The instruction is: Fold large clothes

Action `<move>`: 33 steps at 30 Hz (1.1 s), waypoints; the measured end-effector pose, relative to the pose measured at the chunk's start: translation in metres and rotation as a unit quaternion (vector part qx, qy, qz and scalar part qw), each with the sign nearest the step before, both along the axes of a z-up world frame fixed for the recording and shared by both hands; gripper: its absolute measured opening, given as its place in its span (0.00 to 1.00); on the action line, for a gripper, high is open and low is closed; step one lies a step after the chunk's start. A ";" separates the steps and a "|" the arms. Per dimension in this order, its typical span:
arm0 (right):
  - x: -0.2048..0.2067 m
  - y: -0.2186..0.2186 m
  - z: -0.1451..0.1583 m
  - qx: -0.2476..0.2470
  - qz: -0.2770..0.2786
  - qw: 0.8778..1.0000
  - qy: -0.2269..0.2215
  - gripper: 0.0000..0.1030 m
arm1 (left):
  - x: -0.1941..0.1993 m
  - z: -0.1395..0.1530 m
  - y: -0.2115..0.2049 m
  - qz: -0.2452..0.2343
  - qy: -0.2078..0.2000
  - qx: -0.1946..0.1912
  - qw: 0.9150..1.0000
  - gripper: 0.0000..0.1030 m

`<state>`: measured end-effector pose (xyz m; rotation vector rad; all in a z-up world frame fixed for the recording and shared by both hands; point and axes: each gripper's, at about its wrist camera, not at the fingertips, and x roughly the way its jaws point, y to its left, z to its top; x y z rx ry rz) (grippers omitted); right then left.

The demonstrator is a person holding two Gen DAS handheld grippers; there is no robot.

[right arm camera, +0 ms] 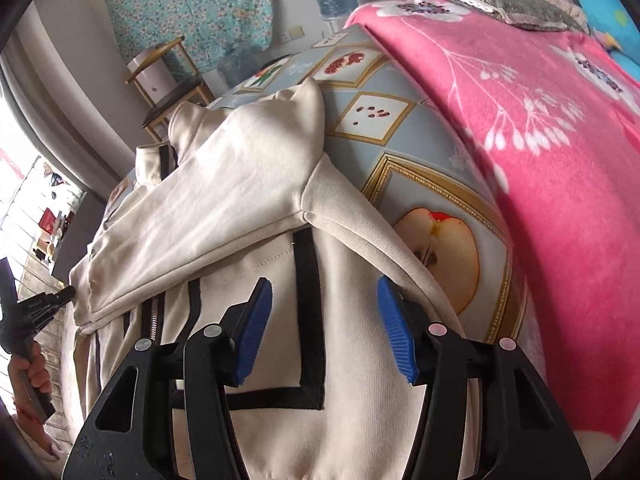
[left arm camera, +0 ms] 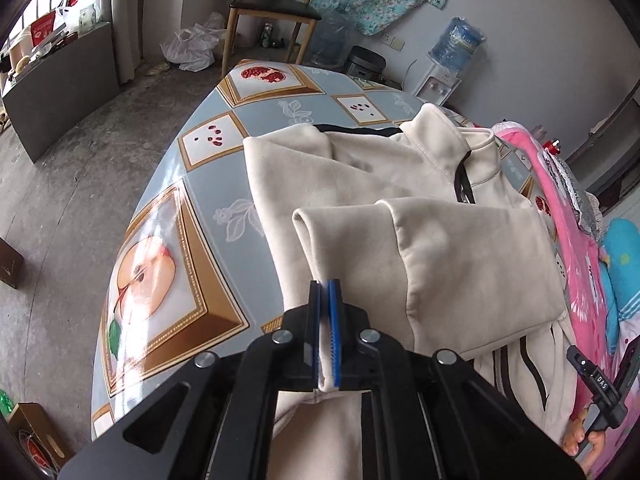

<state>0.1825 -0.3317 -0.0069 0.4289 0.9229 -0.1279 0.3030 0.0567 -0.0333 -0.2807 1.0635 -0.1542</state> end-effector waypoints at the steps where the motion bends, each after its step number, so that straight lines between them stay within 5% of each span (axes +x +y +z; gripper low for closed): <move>1: 0.002 -0.002 0.005 0.005 0.003 1.000 0.000 0.51 | 0.000 -0.003 0.001 -0.001 0.006 0.005 1.000 0.05; 5: 0.018 -0.014 0.034 0.061 0.032 0.997 -0.020 0.52 | -0.002 -0.003 0.000 0.001 0.007 0.040 0.999 0.14; 10: 0.069 -0.044 0.047 0.202 0.058 0.978 -0.005 0.57 | -0.014 0.014 -0.001 -0.007 -0.031 0.057 0.998 0.20; 16: 0.134 -0.056 0.030 0.193 0.044 0.980 0.023 0.57 | -0.010 0.031 -0.028 -0.055 -0.070 0.054 0.995 0.20; 23: 0.196 -0.080 -0.014 0.198 -0.017 0.978 0.060 0.55 | 0.018 -0.012 -0.053 -0.065 -0.014 0.097 0.993 0.20; 32: 0.231 -0.070 -0.026 0.142 0.007 0.987 0.080 0.23 | 0.013 -0.019 -0.050 -0.073 -0.025 0.099 0.992 0.20; 33: 0.230 -0.067 -0.023 0.125 0.012 0.989 0.078 0.08 | 0.013 -0.019 -0.050 -0.073 -0.026 0.100 0.992 0.20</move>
